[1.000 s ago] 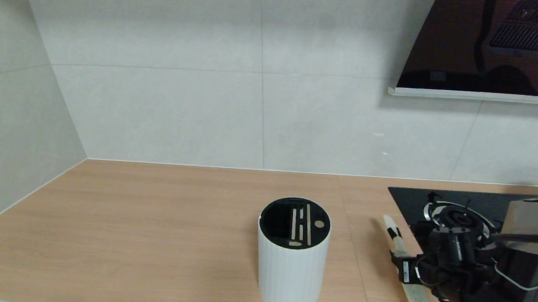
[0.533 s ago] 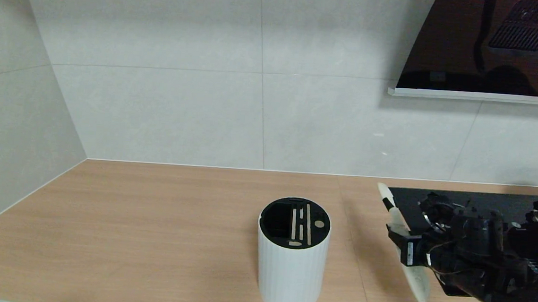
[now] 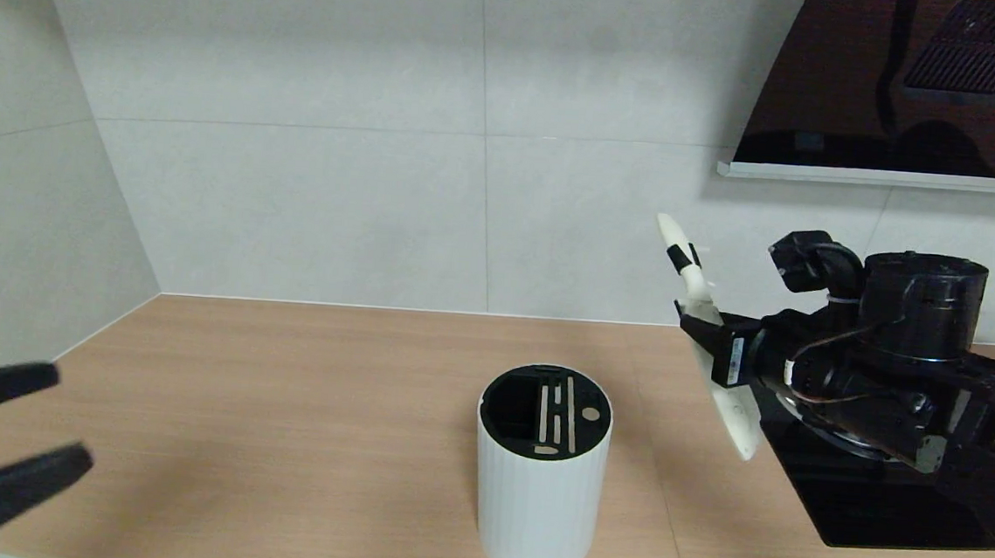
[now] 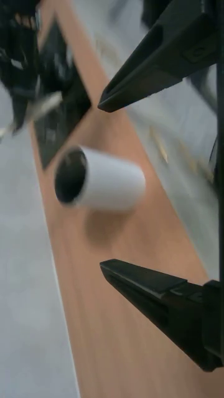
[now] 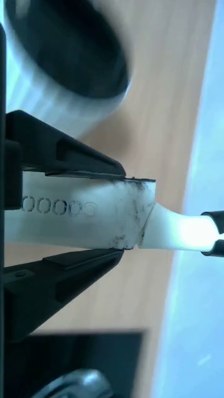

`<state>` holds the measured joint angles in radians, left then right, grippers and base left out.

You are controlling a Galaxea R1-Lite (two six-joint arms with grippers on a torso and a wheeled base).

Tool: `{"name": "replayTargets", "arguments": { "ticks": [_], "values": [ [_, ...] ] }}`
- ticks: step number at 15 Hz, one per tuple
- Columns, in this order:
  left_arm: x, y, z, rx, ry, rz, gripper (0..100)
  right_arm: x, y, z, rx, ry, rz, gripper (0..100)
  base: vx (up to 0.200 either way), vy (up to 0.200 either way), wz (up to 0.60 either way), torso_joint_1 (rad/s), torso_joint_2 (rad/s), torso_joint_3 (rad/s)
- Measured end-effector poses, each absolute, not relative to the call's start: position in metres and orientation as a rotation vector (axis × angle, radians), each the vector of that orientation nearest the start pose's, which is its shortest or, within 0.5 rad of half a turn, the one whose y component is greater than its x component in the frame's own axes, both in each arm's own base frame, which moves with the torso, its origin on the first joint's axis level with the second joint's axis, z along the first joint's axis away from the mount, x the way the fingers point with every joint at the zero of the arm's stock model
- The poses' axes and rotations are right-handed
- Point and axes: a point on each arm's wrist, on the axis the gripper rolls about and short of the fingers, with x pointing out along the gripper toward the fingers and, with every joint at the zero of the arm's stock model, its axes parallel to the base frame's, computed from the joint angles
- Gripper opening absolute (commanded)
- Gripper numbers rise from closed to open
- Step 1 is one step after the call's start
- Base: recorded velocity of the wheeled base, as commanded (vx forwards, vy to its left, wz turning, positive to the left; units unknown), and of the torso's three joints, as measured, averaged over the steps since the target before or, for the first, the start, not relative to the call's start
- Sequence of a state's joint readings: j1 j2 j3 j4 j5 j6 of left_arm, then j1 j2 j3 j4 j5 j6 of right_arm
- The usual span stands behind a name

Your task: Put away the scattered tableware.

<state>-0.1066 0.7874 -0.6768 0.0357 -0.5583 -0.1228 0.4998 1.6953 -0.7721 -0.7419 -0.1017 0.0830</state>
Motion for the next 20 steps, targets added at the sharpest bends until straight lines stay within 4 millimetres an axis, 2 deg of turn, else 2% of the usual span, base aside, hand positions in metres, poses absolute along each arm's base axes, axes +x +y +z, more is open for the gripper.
{"name": "replayTargets", "arguments": {
  "ticks": [2, 4, 6, 9, 12, 14, 20],
  "values": [
    [0.109, -0.040, 0.273, -0.287, 0.175, -0.811, 100, 0.253, 0.157, 0.196, 0.035, 0.162, 0.452, 0, 0.000, 0.000, 0.00, 0.000, 0.00, 0.000],
    [0.143, -0.067, 0.277, -0.429, 0.179, -0.933, 100, 0.241, 0.165, 0.202, 0.042, 0.146, 0.496, 0, 0.000, 0.000, 0.00, 0.000, 0.00, 0.000],
    [0.170, -0.091, 0.266, -0.533, 0.223, -0.981, 100, 0.233, 0.174, 0.203, 0.070, 0.151, 0.536, 0, 0.000, 0.000, 0.00, 0.000, 0.00, 0.000],
    [0.203, -0.127, 0.242, -0.629, 0.225, -0.919, 100, 0.226, 0.183, 0.202, 0.081, 0.156, 0.576, 0, 0.000, 0.000, 0.00, 0.000, 0.00, 0.000],
    [0.218, -0.160, 0.218, -0.655, 0.245, -0.873, 100, 0.214, 0.197, 0.202, 0.089, 0.165, 0.637, 0, 0.000, 0.000, 0.00, 0.000, 0.00, 0.000],
    [0.223, -0.173, 0.208, -0.662, 0.248, -0.873, 100, 0.203, 0.207, 0.200, 0.091, 0.177, 0.691, 0, 0.000, 0.000, 0.00, 0.000, 0.00, 0.000],
    [0.232, -0.190, 0.196, -0.691, 0.255, -0.846, 100, 0.184, 0.223, 0.196, 0.104, 0.191, 0.777, 0, 0.000, 0.000, 0.00, 0.000, 0.00, 0.000]
  ]
}}
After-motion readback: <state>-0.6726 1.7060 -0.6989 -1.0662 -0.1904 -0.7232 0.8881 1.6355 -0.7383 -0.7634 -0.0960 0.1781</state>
